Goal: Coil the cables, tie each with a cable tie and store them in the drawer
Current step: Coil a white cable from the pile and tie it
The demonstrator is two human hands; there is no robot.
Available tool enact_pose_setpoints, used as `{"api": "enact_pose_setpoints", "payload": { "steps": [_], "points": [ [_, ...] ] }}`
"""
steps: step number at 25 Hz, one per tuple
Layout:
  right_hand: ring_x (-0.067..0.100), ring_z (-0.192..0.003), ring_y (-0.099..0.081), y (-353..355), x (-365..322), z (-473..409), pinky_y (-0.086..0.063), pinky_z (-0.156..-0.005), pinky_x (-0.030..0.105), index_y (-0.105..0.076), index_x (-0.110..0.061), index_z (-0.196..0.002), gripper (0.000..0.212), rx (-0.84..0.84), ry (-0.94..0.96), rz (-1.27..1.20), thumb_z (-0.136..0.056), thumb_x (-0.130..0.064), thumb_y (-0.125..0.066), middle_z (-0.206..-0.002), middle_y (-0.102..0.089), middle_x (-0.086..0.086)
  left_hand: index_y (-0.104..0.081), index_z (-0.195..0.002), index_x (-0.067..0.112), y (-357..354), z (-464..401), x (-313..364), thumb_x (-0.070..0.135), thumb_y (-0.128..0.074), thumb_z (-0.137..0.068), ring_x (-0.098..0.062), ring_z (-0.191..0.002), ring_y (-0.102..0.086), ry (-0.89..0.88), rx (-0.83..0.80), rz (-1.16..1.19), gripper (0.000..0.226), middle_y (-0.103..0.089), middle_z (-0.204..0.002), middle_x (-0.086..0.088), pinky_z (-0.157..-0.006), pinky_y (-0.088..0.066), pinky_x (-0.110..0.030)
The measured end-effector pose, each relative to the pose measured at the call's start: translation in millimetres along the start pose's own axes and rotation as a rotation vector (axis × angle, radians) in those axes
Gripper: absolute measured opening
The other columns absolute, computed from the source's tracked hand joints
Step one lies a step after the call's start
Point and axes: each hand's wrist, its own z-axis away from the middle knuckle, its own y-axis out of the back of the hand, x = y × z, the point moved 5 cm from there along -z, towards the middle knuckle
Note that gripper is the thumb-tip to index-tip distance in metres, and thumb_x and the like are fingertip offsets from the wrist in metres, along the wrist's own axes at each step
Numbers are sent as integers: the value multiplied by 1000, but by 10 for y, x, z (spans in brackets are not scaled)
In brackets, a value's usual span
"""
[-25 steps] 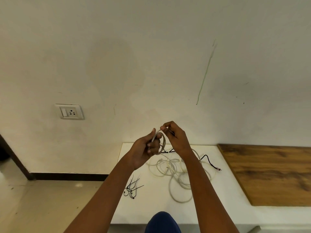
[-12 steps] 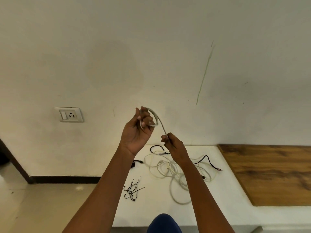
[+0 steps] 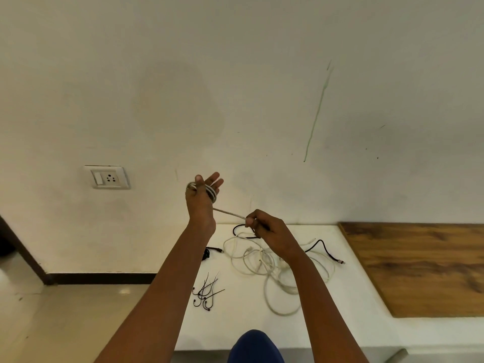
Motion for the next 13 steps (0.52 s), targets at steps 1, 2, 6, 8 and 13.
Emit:
{"api": "enact_pose_setpoints", "payload": {
  "steps": [1, 2, 6, 8, 13],
  "points": [
    [11, -63, -48, 27, -32, -17, -42, -67, 29, -54, -38, -80, 19, 21, 16, 21, -96, -33, -47, -70, -59, -9, -40, -91, 15, 4, 10, -51, 25, -30, -104, -17, -81, -66, -34, -23, -130, 19, -65, -105, -12, -75, -50, -23],
    [16, -64, -49, 49, -57, -35, -43, -66, 31, -52, -39, -79, 20, 43, 24, 56, -97, -34, -45, -72, -60, -3, -39, -93, 12, 5, 29, -111, 23, -29, -104, -17, -79, -66, -53, -61, -242, 18, -66, -102, -12, -73, -50, -23],
    [14, -55, -36, 110, -106, -99, -33, -56, 26, -53, -30, -82, 22, 139, 74, 147, -99, -36, -41, -60, -45, 5, -35, -101, 5, 6, 124, -358, 10, -28, -103, -18, -68, -64, -35, -251, -551, 9, -65, -87, -11, -62, -49, -19],
    [15, -55, -38, 135, -103, -126, -32, -55, 25, -55, -22, -84, 24, 171, 81, 142, -98, -35, -42, -61, -47, 2, -36, -99, 5, -10, 181, -435, 11, -31, -102, -15, -58, -58, -22, -355, -672, 8, -61, -78, -8, -59, -46, -23],
    [4, -61, -49, 193, -82, -193, -37, -61, 16, -60, -21, -86, 16, 205, 78, 125, -98, -23, -48, -74, -61, -14, -56, -90, 15, -2, 357, -559, 48, -32, -99, -2, -46, -42, 101, -498, -754, 42, -45, -54, 8, -48, -37, -13]
  ]
}}
